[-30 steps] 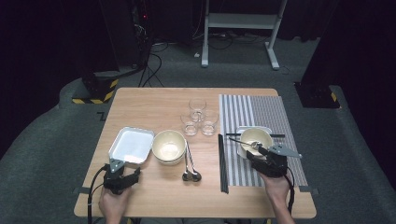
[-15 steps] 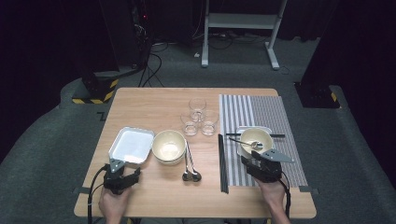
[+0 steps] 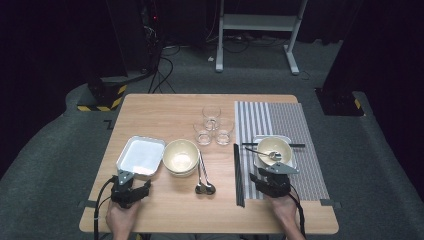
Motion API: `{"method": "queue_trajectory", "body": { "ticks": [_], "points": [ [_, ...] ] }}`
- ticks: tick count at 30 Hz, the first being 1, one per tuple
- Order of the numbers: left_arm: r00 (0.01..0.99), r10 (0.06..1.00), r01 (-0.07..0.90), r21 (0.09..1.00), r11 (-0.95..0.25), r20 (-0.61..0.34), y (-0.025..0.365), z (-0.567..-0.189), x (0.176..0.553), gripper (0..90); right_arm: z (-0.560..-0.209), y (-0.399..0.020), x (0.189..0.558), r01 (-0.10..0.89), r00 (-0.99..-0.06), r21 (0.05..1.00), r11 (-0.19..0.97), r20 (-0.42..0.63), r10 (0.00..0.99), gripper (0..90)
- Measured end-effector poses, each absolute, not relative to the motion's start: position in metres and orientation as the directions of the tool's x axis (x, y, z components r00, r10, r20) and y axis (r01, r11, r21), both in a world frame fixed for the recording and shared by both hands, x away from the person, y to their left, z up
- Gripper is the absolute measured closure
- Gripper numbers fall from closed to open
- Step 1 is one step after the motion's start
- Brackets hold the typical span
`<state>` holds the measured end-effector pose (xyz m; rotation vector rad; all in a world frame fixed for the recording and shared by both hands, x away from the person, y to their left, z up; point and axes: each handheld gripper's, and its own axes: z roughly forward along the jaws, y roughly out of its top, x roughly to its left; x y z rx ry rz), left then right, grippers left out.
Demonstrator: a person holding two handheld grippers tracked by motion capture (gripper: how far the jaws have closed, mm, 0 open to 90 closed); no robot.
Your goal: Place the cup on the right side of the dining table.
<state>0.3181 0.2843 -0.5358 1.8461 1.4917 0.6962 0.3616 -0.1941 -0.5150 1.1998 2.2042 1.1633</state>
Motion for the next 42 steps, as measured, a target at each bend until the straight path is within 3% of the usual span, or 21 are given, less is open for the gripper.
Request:
{"method": "queue_trajectory", "body": {
  "ticks": [9,14,19,27,31,42],
  "points": [
    [0.241,0.971,0.634,0.756,-0.165,0.01,0.284,-0.536,0.319,20.7,-0.525,-0.191,0.365,0.523,-0.573,0.779,0.347,0.02,0.82,60.9],
    [0.249,0.968,0.635,0.762,-0.13,-0.042,0.286,-0.536,0.32,14.9,-0.532,-0.19,0.367,0.536,-0.575,0.759,0.371,0.007,0.818,59.8],
    [0.241,0.97,0.637,0.759,-0.13,-0.036,0.285,-0.536,0.32,14.7,-0.533,-0.188,0.365,0.518,-0.563,0.76,0.392,-0.042,0.825,53.5],
    [0.215,0.977,0.641,0.754,-0.14,-0.002,0.282,-0.535,0.318,15.4,-0.533,-0.189,0.366,0.526,-0.568,0.758,0.386,-0.025,0.823,50.2],
    [0.213,0.977,0.619,0.774,-0.133,-0.002,0.284,-0.526,0.314,16.7,-0.533,-0.19,0.367,0.539,-0.558,0.757,0.37,-0.008,0.83,43.5],
    [0.25,0.968,0.591,0.797,-0.126,-0.032,0.284,-0.503,0.316,21.6,-0.533,-0.188,0.367,0.537,-0.558,0.755,0.377,-0.017,0.829,43.3]
  ]
}}
